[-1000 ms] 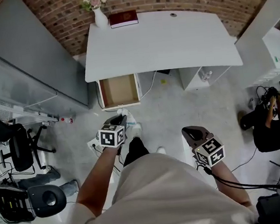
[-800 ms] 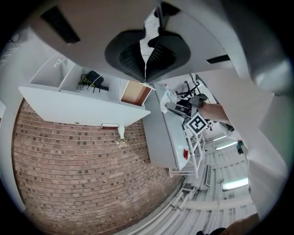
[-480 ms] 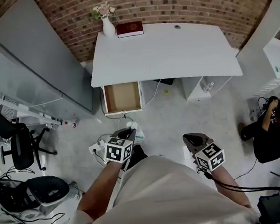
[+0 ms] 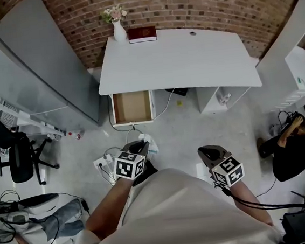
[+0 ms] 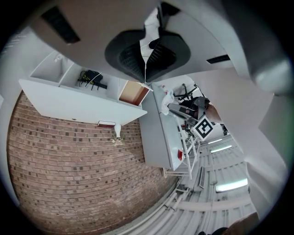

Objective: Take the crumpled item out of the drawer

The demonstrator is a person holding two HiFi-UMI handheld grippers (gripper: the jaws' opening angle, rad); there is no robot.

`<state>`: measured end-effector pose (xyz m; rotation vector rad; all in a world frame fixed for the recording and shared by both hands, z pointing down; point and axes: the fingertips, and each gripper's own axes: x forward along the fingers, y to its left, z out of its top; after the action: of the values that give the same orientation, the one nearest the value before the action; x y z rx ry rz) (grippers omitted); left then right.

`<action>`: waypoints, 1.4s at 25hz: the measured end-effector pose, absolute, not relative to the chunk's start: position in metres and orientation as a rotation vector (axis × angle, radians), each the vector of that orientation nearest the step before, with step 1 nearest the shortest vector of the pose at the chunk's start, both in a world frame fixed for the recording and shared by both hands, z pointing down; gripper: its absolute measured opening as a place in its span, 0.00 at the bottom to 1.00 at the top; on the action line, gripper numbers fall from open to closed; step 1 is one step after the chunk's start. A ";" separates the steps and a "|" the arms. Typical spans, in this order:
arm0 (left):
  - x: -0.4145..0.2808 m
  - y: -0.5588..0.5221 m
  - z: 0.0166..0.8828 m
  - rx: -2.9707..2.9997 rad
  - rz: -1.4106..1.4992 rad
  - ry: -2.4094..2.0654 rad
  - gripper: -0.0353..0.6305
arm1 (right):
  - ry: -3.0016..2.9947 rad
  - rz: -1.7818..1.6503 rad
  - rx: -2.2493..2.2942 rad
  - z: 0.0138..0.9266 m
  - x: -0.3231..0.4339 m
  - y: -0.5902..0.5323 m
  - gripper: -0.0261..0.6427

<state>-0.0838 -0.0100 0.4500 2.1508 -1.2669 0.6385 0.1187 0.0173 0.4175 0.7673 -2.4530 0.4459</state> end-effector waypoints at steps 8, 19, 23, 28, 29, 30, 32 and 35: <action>-0.076 -0.008 0.449 2.154 0.621 -1.261 0.12 | -2.454 0.452 0.756 0.420 0.119 0.021 0.09; -0.081 -0.005 0.453 2.146 0.622 -1.255 0.12 | -2.456 0.469 0.735 0.426 0.112 0.028 0.08; -0.080 -0.005 0.457 2.141 0.619 -1.257 0.12 | -2.457 0.464 0.724 0.431 0.111 0.030 0.08; -0.082 -0.010 0.457 2.135 0.612 -1.260 0.12 | -2.454 0.449 0.698 0.432 0.106 0.026 0.08; -0.083 -0.012 0.457 2.133 0.612 -1.261 0.12 | -2.455 0.447 0.693 0.432 0.105 0.025 0.08; -0.083 -0.013 0.457 2.132 0.611 -1.261 0.12 | -2.454 0.446 0.688 0.432 0.104 0.024 0.08; -0.083 -0.014 0.458 2.129 0.606 -1.261 0.12 | -2.453 0.446 0.681 0.433 0.102 0.023 0.08; -0.085 -0.018 0.458 2.133 0.599 -1.262 0.12 | -2.454 0.443 0.673 0.434 0.097 0.021 0.08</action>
<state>-0.0853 -0.0178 0.4577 2.1326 -1.2615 0.5994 0.0972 0.0208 0.4342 0.6732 -2.4539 0.4428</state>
